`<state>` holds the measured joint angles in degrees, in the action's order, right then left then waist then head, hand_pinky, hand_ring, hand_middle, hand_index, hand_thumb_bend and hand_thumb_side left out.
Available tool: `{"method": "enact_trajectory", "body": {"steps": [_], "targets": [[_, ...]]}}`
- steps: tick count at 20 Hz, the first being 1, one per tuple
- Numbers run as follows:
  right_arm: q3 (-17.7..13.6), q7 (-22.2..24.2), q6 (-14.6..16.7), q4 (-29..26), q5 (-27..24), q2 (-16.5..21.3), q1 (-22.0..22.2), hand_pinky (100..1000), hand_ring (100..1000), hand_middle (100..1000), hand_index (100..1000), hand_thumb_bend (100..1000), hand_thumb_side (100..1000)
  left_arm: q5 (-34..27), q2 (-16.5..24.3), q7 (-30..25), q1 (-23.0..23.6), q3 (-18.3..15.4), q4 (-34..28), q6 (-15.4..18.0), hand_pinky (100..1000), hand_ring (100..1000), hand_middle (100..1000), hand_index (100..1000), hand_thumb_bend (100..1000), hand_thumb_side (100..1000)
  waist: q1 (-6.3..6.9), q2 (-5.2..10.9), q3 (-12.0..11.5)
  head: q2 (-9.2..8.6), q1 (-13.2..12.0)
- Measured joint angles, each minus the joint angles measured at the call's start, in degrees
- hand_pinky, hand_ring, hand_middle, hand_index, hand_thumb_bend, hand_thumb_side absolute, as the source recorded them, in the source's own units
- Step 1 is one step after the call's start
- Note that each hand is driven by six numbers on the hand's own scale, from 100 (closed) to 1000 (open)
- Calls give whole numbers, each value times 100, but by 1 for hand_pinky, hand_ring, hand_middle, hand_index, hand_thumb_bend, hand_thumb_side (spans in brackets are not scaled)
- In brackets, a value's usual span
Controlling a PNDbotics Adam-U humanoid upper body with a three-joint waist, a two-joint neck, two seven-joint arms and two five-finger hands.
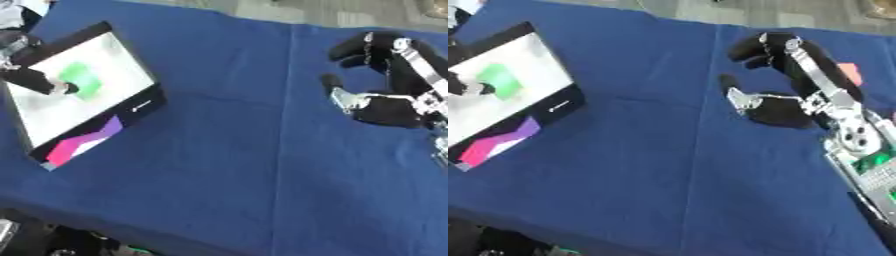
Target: Pick up the objects with one hand, pass them to the other hand, and then place them into the box on the other side of the table.
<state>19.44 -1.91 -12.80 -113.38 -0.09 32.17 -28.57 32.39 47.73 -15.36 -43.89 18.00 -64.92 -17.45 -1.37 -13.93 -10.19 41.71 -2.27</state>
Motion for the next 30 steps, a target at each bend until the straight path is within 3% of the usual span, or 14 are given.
{"method": "enact_trajectory", "body": {"steps": [4,6,10,14,18,19,20,25,30], "targets": [[-1,-9,7,0,-12,0,0,762,770,608,659,242,100,130,-1,-19,-1,-58,36,-36,840,796,728,828,827,433,0,0,0,2,80],[-2,-19,11,0,-16,0,2,761,770,608,659,241,100,152,-1,-23,-1,-100,28,-68,840,789,721,825,805,442,0,0,0,2,96],[-38,-57,29,0,-17,1,9,763,772,610,662,243,100,50,0,113,11,-260,-249,-193,834,752,691,812,618,423,1,0,-2,3,239],[-182,-169,73,0,-19,118,15,768,778,622,674,261,100,-436,5,488,136,-472,-941,-402,833,720,683,805,508,444,-6,0,-4,3,572],[-405,-254,106,0,-28,409,53,771,786,636,687,265,100,-1129,22,922,323,-651,-1766,-542,810,685,659,792,444,456,-10,0,26,0,869],[-476,-268,110,0,-49,492,82,774,790,646,695,191,100,-1314,40,1034,377,-673,-1974,-553,803,666,648,785,417,456,-10,0,29,-1,927],[-545,-280,117,0,-71,570,103,775,791,649,698,271,100,-1479,65,1128,430,-691,-2141,-554,802,660,642,782,403,460,-10,0,29,-2,969],[-938,-283,185,-2,-243,1040,266,786,806,691,720,275,100,-2262,71,1539,673,-794,-2824,-512,811,646,628,775,377,479,-23,0,43,-4,1121],[-1286,119,119,-3,-399,1664,392,806,842,757,762,306,124,-2704,70,1777,795,-858,-3271,-490,811,641,644,774,368,481,-28,-46,9,-7,1235]]}}
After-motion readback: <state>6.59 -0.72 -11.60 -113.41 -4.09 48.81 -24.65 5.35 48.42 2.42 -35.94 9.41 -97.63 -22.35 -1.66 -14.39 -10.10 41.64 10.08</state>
